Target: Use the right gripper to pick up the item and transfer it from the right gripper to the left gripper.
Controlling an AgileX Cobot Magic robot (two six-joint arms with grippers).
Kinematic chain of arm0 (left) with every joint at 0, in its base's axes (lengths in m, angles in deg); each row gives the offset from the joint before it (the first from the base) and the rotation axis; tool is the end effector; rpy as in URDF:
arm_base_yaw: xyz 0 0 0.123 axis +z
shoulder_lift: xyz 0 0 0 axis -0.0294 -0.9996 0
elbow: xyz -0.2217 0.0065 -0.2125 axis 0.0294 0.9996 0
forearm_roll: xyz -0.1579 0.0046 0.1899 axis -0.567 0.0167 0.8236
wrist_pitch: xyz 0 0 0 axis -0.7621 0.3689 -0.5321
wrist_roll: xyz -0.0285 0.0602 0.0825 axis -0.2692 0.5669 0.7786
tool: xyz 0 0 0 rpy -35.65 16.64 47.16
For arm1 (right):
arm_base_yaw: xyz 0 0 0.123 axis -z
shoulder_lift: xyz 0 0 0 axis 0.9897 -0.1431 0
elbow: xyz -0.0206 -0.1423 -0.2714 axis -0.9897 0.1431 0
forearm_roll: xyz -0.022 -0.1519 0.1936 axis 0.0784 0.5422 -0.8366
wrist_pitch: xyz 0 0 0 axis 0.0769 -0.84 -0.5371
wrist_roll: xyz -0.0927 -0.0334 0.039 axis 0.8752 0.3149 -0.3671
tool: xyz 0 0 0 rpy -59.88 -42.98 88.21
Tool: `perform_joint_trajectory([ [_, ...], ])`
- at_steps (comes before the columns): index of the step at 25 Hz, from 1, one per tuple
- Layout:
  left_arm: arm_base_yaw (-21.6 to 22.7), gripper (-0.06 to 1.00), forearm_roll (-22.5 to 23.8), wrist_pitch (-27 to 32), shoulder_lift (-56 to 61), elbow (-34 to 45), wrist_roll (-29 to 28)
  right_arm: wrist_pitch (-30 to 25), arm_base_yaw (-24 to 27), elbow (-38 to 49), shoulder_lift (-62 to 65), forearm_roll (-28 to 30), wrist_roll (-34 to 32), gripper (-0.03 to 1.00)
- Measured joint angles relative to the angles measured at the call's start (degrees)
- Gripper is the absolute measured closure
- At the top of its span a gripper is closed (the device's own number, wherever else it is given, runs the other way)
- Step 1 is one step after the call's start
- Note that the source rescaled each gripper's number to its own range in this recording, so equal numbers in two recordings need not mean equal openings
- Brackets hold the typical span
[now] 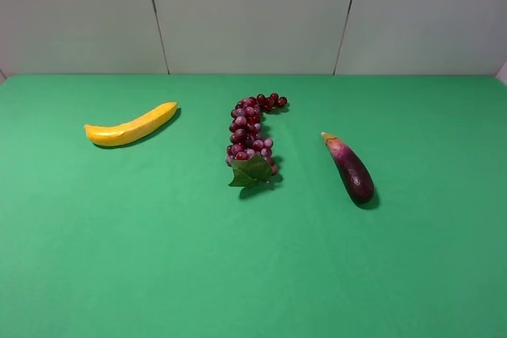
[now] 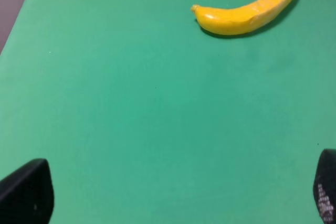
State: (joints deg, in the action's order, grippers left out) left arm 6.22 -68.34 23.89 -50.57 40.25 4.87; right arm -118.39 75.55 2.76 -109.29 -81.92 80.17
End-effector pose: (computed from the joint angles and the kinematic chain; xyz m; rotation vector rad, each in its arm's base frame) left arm -0.0183 0.0008 0.2669 -0.0817 2.0360 0.0788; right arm 0.0948 0.0157 0.3364 -0.1654 2.4446 0.1051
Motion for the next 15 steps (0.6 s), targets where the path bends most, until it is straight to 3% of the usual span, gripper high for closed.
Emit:
perform_joint_trajectory([
  [6, 0.00, -0.05, 0.00, 0.00, 0.00, 0.00, 0.00, 0.17, -1.50, -5.87, -16.00, 0.00, 3.03, -0.03],
  [15, 0.00, -0.05, 0.00, 0.00, 0.00, 0.00, 0.00, 0.54, -12.51, -10.83, -34.09, 1.32, 1.59, -0.03],
])
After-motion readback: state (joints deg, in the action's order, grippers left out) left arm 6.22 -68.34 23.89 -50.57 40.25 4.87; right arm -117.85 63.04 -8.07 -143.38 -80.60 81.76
